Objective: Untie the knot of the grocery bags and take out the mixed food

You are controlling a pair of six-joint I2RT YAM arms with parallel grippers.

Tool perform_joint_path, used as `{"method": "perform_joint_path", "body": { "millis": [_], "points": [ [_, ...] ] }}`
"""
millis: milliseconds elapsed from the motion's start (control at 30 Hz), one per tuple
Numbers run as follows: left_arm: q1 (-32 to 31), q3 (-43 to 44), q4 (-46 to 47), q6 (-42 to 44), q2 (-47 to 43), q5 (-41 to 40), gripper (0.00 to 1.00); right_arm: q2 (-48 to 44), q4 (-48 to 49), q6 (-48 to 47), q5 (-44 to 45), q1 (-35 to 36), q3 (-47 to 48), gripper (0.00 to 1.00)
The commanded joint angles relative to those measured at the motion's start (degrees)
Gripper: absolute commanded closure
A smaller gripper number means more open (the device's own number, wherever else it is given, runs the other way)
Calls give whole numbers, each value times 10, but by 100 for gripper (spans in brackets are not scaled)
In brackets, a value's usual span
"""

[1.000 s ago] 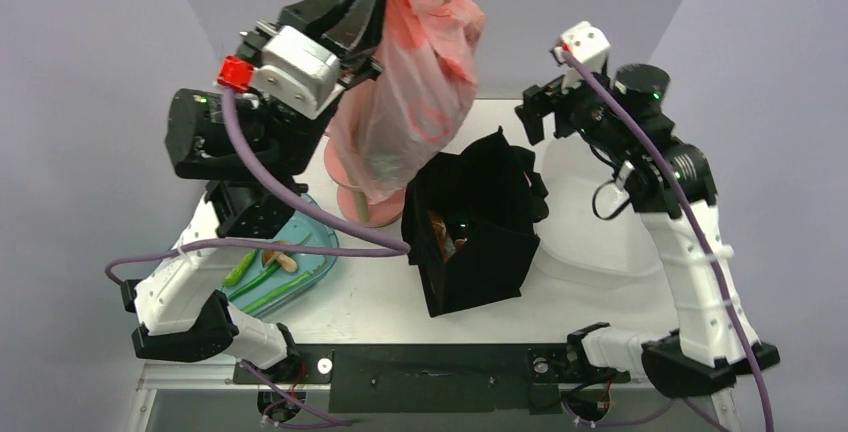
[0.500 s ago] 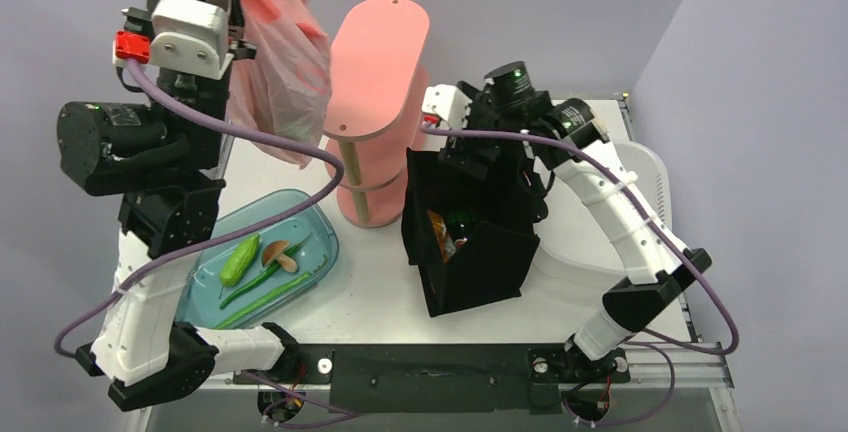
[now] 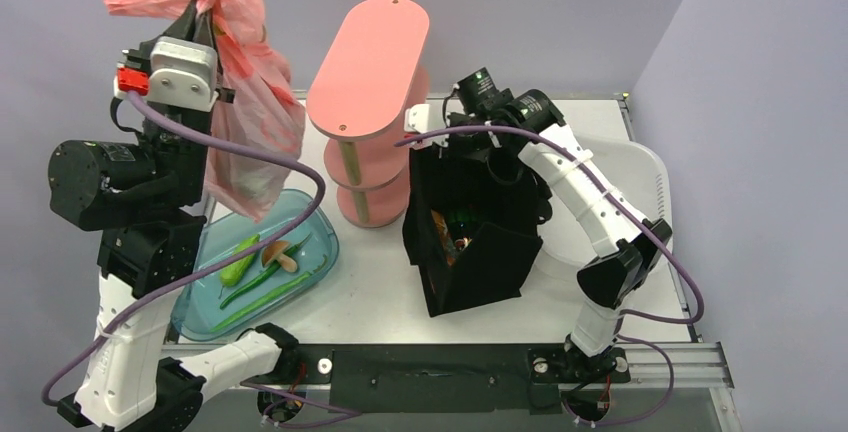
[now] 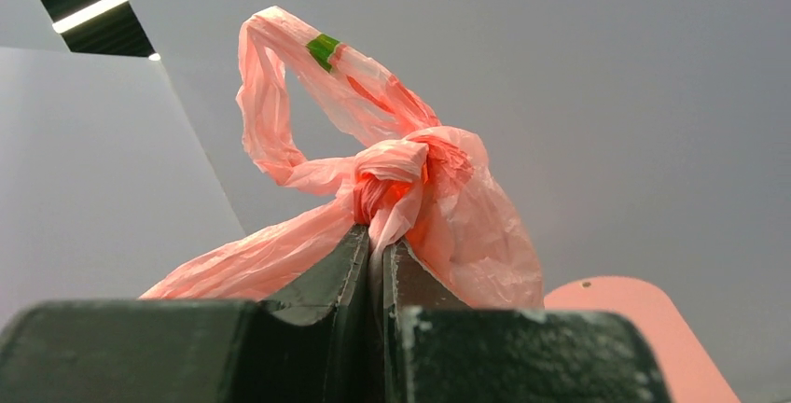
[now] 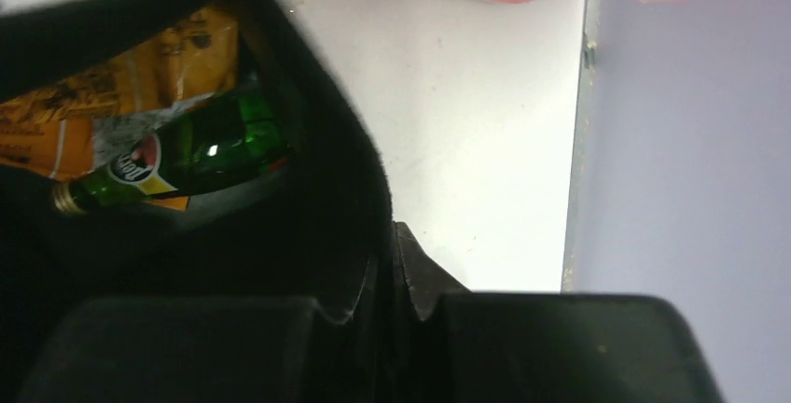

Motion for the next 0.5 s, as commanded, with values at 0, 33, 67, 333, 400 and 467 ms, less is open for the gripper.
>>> {"method": "perform_joint_path", "body": {
  "millis": [0,33,67,333,400,467],
  "points": [
    [4,-22,-31,-18,-18,9,100,1,71,37,52,-44,56,100],
    [4,-25,-36,-22,-21,11,100,0,89,45,56,-60,57,100],
    [4,-29,-43,-27,-22,13,100,-2,133,63,66,-70,55,100],
    [4,-18,-77,-69,3,76,100,31,395,116,135,-150,65,100],
    [4,-2,-100,-79,16,120,100,48,478,127,153,-166,61,100],
    [4,14,-122,-93,27,173,100,71,552,129,166,-184,61,100]
  ]
}}
